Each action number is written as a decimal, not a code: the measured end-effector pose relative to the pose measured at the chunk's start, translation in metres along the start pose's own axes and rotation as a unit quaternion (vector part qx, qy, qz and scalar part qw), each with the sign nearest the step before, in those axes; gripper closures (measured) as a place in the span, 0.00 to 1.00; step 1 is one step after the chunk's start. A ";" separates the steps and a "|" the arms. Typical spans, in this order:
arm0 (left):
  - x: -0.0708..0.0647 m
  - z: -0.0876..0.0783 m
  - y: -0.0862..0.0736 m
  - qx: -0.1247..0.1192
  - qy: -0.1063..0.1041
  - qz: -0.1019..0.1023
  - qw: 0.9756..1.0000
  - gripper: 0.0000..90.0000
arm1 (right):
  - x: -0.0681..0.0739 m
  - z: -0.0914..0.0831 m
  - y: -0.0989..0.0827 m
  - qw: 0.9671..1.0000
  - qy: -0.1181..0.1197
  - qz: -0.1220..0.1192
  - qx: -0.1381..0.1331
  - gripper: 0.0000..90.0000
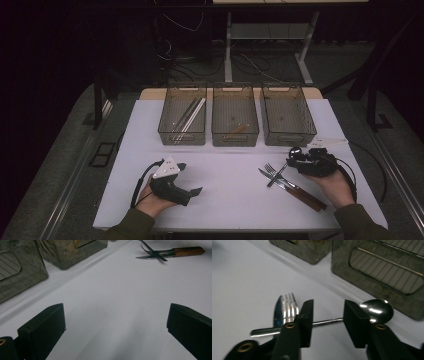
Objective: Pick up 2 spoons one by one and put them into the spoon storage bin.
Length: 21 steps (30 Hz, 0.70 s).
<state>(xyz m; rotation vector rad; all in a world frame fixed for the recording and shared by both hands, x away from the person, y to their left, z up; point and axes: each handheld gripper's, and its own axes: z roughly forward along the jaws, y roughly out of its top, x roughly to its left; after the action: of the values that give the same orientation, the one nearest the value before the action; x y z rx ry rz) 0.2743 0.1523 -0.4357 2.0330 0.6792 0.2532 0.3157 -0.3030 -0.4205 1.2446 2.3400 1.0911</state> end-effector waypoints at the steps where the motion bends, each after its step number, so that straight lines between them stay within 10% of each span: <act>1: 0.000 0.000 0.000 0.000 0.000 -0.003 1.000 0.00 | -0.001 0.003 0.002 1.000 -0.002 0.000 0.006 0.79; 7: 0.002 0.000 0.000 0.003 0.000 -0.007 1.000 0.00 | -0.012 0.021 0.013 1.000 -0.013 -0.010 0.026 1.00; 21: 0.001 0.002 0.000 0.006 -0.009 -0.002 1.000 0.00 | -0.023 0.053 0.024 0.997 -0.050 -0.011 0.056 1.00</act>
<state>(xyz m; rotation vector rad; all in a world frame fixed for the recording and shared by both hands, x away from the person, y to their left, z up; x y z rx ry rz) 0.2762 0.1513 -0.4369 2.0426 0.6737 0.2283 0.3723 -0.2869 -0.4407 1.2771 2.3624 0.8799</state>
